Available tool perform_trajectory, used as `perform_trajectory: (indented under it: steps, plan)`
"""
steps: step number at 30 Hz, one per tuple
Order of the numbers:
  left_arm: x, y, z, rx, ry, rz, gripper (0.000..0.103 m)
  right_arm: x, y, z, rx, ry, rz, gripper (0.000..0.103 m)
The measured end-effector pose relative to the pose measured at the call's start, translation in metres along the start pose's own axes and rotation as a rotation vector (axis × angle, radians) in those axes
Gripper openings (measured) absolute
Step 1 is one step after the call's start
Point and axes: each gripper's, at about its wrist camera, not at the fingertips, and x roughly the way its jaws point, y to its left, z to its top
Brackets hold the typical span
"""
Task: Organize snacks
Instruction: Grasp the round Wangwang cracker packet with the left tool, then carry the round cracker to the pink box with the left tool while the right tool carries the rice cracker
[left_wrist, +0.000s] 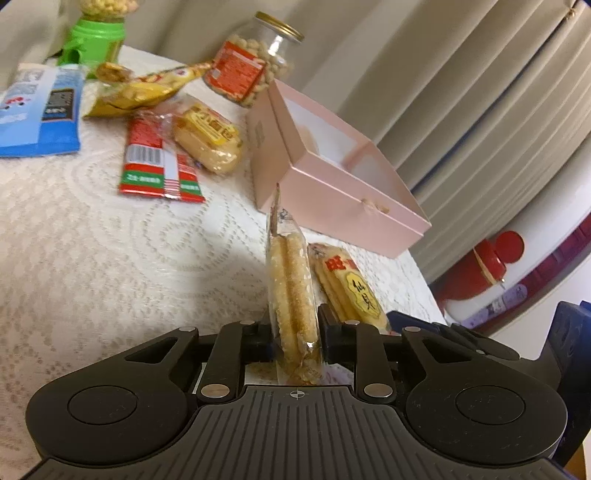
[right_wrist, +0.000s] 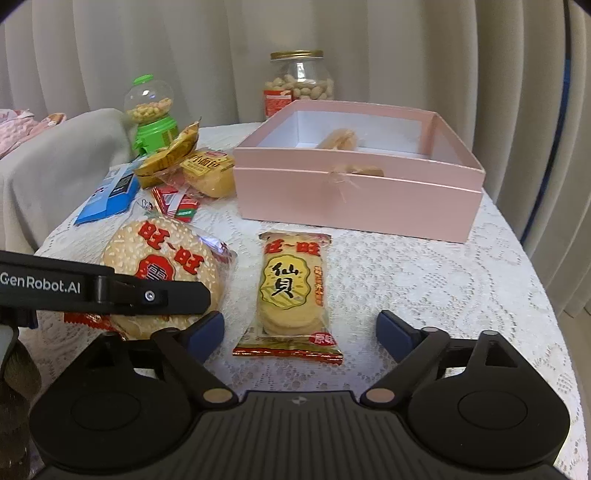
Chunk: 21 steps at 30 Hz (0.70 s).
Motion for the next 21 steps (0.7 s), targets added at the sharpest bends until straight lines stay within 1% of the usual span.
perform_trajectory:
  steps: [1, 3, 7, 9, 12, 15, 18, 20, 21]
  plan:
    - [-0.003, 0.001, 0.0, 0.001, -0.008, 0.005, 0.024, 0.001, 0.0, 0.001, -0.003, 0.005, 0.009, 0.095]
    - [-0.011, 0.004, 0.001, -0.003, -0.032, 0.022, 0.024, 0.002, 0.0, 0.002, -0.012, 0.015, 0.017, 0.096]
    - [-0.025, 0.015, 0.004, -0.021, -0.064, 0.077, 0.024, -0.003, -0.002, 0.003, 0.007, 0.028, 0.028, 0.096]
    - [-0.03, 0.017, 0.005, -0.024, -0.073, 0.087, 0.024, -0.007, -0.006, 0.005, 0.02, 0.023, 0.037, 0.096]
    - [-0.032, 0.013, 0.006, -0.006, -0.083, 0.099, 0.024, -0.008, -0.011, 0.01, 0.023, 0.022, 0.027, 0.096]
    - [-0.032, 0.007, 0.005, 0.023, -0.083, 0.106, 0.024, 0.0, -0.016, 0.018, 0.041, 0.045, 0.028, 0.096]
    - [-0.032, 0.003, 0.003, 0.042, -0.075, 0.109, 0.024, 0.009, -0.019, 0.025, 0.068, 0.062, 0.045, 0.094]
    - [-0.032, 0.001, 0.001, 0.051, -0.069, 0.113, 0.024, 0.014, -0.015, 0.029, 0.062, 0.063, 0.044, 0.091]
    - [-0.031, 0.0, 0.001, 0.054, -0.066, 0.114, 0.024, 0.016, -0.012, 0.029, 0.055, 0.063, 0.041, 0.087]
